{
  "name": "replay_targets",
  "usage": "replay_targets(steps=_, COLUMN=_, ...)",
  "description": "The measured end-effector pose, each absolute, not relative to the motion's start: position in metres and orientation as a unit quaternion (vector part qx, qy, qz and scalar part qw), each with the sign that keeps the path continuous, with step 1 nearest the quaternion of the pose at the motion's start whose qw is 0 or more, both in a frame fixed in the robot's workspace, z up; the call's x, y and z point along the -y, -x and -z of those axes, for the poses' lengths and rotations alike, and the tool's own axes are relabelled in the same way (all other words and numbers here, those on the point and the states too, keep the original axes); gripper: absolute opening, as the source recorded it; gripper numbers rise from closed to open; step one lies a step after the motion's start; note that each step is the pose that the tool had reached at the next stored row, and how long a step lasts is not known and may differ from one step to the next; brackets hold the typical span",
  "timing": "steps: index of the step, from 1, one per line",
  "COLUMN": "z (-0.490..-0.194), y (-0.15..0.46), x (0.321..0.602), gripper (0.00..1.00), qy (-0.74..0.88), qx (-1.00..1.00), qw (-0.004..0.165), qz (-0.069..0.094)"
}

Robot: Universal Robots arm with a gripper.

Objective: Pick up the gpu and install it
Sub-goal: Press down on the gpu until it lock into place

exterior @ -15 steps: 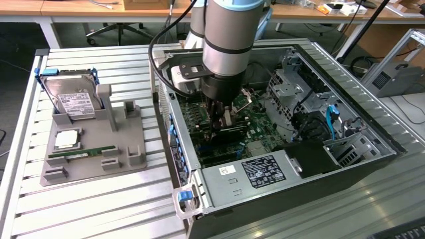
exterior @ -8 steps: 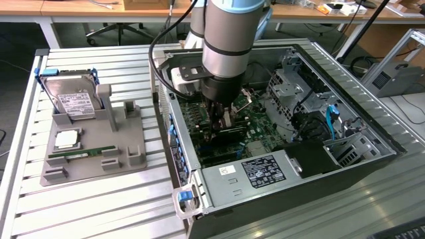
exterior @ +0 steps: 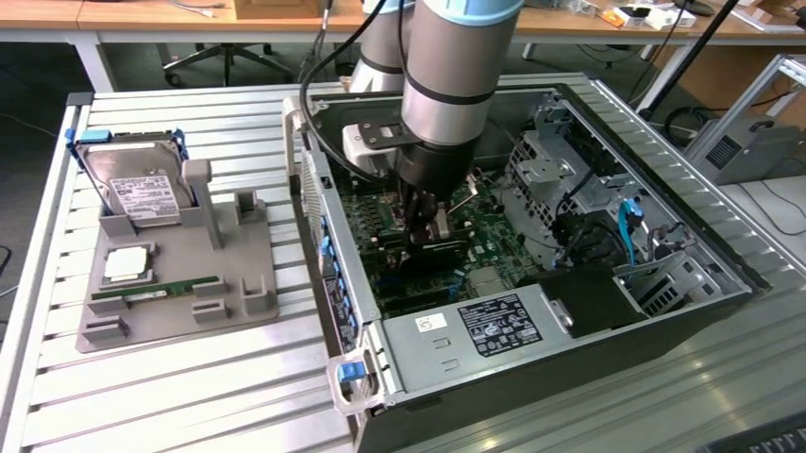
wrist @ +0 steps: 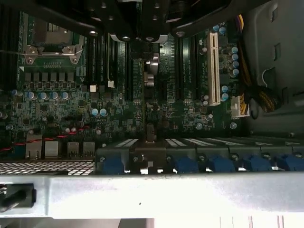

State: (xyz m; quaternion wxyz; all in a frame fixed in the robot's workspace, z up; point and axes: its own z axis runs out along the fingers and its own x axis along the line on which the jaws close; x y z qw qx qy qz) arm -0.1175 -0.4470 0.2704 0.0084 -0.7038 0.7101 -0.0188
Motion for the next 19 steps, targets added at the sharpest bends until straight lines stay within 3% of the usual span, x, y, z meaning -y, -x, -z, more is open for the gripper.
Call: replay_targets(steps=19, z=-0.284, y=0.066, x=0.447, gripper=0.1, qy=0.704, qx=-0.71, qw=-0.002, qz=0.009)
